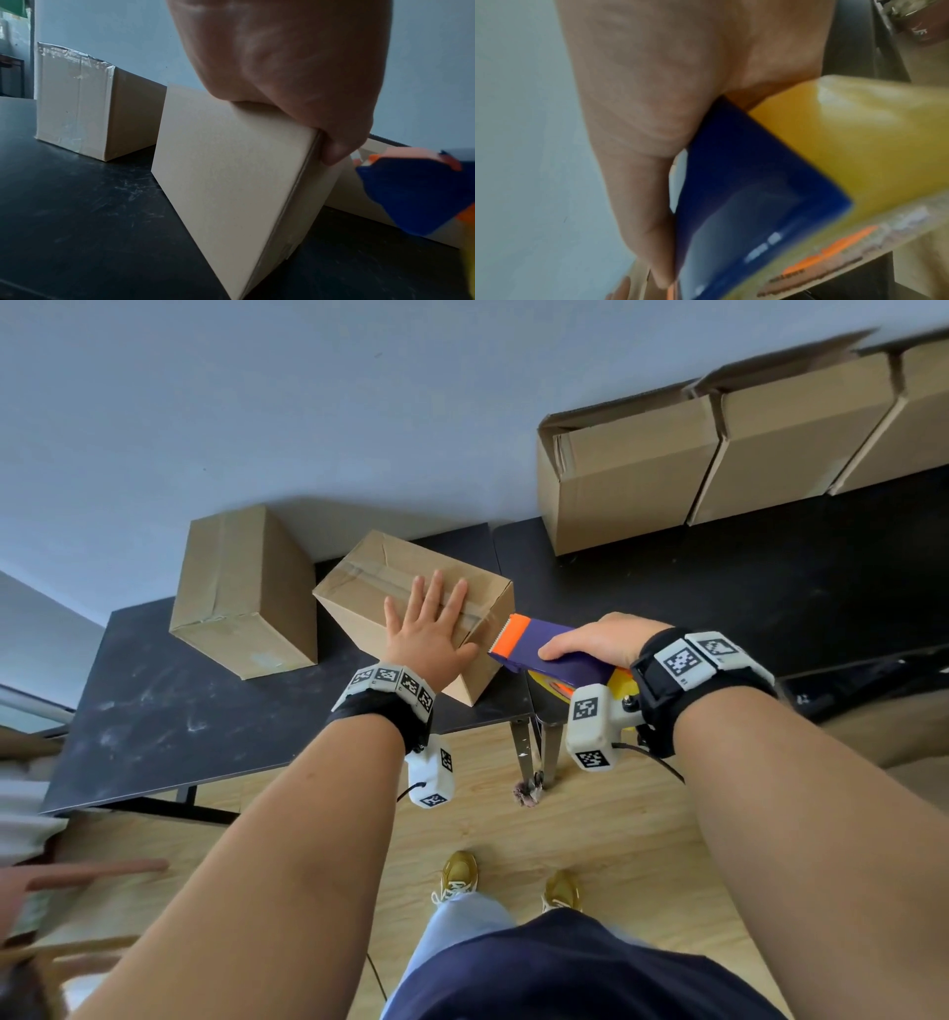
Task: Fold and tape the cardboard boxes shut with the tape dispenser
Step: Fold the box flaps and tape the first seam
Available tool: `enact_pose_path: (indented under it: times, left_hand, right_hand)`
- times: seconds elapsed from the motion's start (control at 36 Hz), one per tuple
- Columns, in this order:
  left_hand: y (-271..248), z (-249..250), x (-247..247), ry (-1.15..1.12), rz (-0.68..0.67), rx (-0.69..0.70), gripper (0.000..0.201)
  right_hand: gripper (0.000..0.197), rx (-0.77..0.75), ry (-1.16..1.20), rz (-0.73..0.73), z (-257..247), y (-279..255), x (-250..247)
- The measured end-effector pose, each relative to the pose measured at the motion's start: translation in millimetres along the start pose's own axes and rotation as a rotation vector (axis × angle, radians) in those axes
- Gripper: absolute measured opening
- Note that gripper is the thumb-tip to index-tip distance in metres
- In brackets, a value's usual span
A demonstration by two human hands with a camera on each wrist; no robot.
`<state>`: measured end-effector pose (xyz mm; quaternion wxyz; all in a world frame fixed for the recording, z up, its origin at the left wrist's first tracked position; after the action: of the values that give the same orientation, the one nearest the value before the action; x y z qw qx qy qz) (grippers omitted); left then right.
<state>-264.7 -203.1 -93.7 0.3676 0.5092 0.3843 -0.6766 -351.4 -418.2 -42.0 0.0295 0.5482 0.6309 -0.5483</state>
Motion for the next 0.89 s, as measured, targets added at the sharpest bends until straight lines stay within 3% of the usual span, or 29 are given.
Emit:
enact_pose_path:
  times: [0.25,0.53,0.69,0.89]
  left_hand:
    - [0,0,-2,-0.018,-0.032,0.012,0.072]
    - [6,5,-4,-0.135,-0.025,-0.044,0.067]
    - [10,12,6,-0.073,0.057,-0.033,0.067]
    - [12,13,9,-0.076,0.045,-0.025,0.065]
  right_hand:
    - [0.068,0.017,0.041,0.032,-9,8,9]
    - [0.062,0.017,0.055,0.02,-13,15,15]
    - [0.062,0.01,0.032,0.014,-11,17,13]
    - [0.051,0.003,0.062,-0.036,-13,23,11]
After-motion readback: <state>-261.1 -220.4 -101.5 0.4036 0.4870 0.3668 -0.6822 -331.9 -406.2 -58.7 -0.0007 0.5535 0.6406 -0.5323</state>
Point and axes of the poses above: each hand's wrist, its own y-axis towards the middle knuckle, its own x-axis out of the palm, z = x × y, the point moved 1 cm from there along y, towards the middle knuckle, and after that the axes turned 9 degrees about -y, right-handed, at the moved point
